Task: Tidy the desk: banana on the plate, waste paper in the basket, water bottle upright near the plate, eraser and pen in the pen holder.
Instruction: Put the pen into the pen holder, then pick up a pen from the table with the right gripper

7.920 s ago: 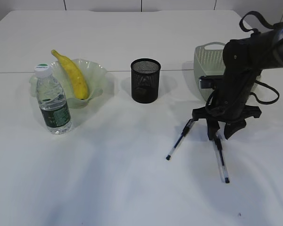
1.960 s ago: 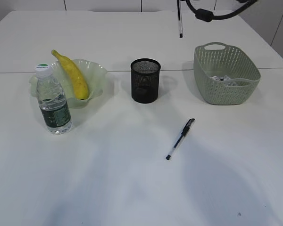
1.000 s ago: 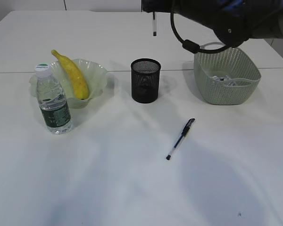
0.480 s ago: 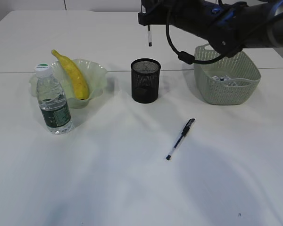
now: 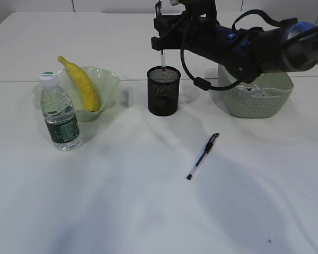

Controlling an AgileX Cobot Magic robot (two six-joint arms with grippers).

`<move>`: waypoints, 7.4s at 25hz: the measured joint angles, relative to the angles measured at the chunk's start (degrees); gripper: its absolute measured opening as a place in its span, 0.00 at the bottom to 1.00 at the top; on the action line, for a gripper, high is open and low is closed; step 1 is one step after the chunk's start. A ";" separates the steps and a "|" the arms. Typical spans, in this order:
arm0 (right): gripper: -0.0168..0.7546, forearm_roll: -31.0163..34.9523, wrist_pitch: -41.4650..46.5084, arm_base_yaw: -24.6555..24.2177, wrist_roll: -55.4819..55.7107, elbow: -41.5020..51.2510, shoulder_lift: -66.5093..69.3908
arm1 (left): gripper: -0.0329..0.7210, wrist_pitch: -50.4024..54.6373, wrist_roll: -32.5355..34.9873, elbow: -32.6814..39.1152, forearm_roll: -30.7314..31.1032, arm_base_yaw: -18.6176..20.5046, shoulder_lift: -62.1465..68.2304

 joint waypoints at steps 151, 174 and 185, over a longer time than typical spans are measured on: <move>0.26 14.85 86.58 3.52 15.12 -6.75 -26.41 | 0.67 0.00 0.00 0.00 0.09 0.00 0.00; 0.26 18.03 86.98 3.52 24.00 -6.75 -15.04 | 0.67 0.24 0.00 0.00 -1.56 0.00 0.00; 0.26 17.34 85.61 3.52 32.26 -6.75 -7.84 | 0.67 0.67 0.00 0.00 -1.91 0.00 0.00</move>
